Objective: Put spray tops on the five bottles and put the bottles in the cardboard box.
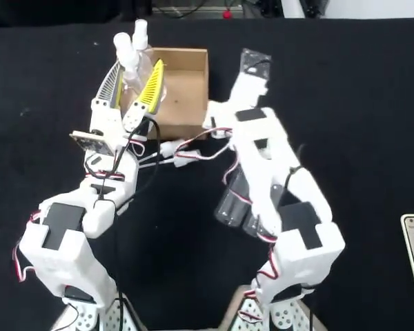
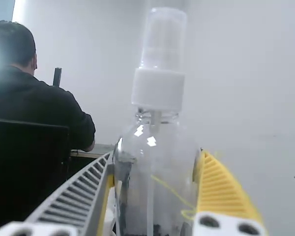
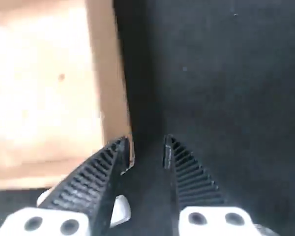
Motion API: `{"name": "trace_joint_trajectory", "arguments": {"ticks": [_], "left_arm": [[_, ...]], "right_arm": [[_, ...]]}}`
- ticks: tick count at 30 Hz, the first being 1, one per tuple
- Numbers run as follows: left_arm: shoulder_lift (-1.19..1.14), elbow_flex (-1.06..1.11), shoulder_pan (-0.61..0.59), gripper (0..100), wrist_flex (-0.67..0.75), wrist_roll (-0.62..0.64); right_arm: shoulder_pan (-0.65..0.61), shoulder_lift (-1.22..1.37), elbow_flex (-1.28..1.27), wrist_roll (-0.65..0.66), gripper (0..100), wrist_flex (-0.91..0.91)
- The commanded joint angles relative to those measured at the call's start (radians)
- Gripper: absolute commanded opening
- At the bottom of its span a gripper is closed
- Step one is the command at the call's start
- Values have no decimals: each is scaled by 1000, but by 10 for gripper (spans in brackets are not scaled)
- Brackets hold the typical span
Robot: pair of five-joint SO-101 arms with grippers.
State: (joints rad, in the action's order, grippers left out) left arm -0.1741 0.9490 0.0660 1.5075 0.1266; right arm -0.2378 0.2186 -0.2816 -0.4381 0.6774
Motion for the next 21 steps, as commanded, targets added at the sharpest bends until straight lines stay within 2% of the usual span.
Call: {"name": "trace_joint_trajectory", "arguments": {"ticks": [1,11,16,21], "left_arm": [[15,-4,2,220,-2,8],[12,-4,7,220,-2,8],[11,-13,8,220,-2,8],[8,-70,19,220,-8,9]], "right_arm": [[-58,-70,16,-14,116,5],[-114,-67,15,-8,116,-20],[-46,-76,13,-12,116,-12],[6,-166,13,-12,116,91]]}}
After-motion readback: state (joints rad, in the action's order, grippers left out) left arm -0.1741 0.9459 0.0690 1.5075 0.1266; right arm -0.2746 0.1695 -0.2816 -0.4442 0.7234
